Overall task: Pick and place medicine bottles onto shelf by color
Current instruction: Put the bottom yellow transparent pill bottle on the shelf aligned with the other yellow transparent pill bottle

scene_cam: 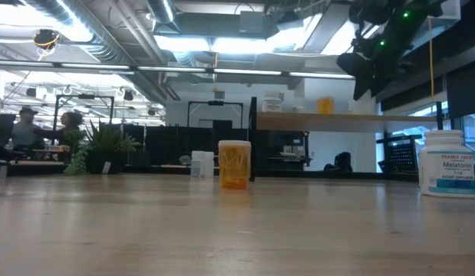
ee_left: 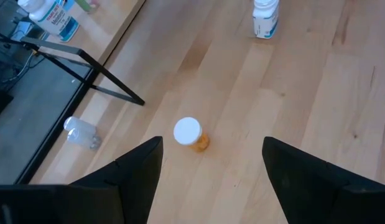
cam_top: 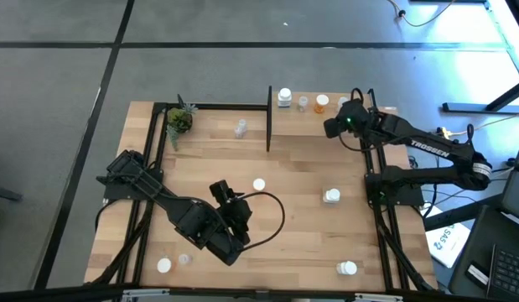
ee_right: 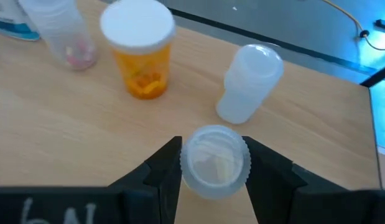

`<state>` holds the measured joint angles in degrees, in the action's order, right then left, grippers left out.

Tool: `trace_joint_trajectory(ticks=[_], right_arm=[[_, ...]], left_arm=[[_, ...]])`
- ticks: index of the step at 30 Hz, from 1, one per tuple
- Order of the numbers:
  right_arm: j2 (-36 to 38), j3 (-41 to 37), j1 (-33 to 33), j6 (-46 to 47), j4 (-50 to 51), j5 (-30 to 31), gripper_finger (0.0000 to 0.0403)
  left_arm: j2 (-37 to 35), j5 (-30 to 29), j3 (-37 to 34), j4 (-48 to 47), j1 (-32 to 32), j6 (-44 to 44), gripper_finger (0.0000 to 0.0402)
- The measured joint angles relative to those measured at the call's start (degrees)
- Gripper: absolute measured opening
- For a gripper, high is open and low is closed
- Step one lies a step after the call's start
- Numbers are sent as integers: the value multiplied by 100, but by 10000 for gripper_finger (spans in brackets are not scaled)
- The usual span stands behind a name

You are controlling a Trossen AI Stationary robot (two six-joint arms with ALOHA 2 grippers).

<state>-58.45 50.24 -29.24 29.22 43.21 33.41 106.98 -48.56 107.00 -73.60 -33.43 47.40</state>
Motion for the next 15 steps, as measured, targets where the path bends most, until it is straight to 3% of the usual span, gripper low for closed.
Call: trace_joint_trajectory(ticks=[15], right_arm=[[0,-2,-97,-135,28,2,175]], left_arm=[[0,0,0,0,0,0,270]])
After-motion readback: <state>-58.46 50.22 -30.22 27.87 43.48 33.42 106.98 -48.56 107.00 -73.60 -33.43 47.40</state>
